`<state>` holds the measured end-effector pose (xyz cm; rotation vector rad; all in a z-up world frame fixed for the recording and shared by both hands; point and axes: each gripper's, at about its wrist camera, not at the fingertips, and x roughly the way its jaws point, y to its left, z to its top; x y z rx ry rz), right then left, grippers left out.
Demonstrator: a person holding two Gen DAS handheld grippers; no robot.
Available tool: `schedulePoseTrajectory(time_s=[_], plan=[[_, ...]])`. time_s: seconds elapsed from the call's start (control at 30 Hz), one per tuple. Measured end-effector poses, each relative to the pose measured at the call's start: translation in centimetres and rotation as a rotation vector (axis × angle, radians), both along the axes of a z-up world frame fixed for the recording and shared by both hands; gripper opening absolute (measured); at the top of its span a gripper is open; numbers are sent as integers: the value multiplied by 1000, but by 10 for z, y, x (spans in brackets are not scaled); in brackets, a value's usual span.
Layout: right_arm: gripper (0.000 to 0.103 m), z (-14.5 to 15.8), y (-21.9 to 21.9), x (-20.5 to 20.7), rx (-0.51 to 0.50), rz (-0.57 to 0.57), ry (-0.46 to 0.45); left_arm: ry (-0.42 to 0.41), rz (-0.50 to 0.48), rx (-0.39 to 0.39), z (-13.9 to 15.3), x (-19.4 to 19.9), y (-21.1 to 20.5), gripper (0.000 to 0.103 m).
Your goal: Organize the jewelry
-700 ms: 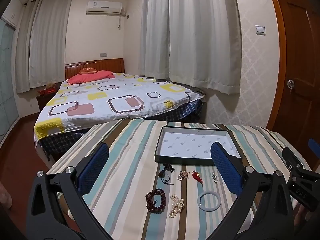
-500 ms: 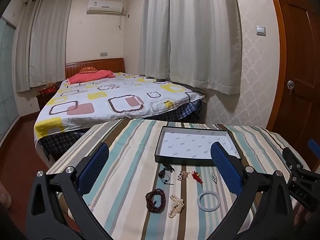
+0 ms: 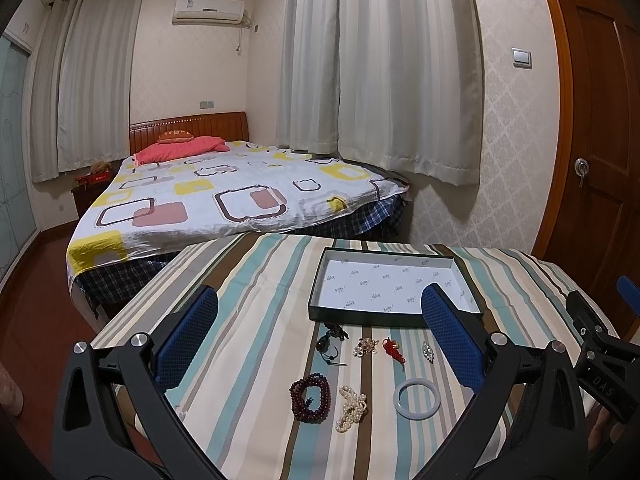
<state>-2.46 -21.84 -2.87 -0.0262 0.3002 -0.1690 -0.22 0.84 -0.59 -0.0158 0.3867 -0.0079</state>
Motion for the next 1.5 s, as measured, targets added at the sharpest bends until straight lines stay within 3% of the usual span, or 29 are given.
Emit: schedulePoseTrajectory(time_s=[1.5], plan=[[97, 0, 1, 0, -2, 0, -1, 18, -1, -3, -12, 0, -9, 99]])
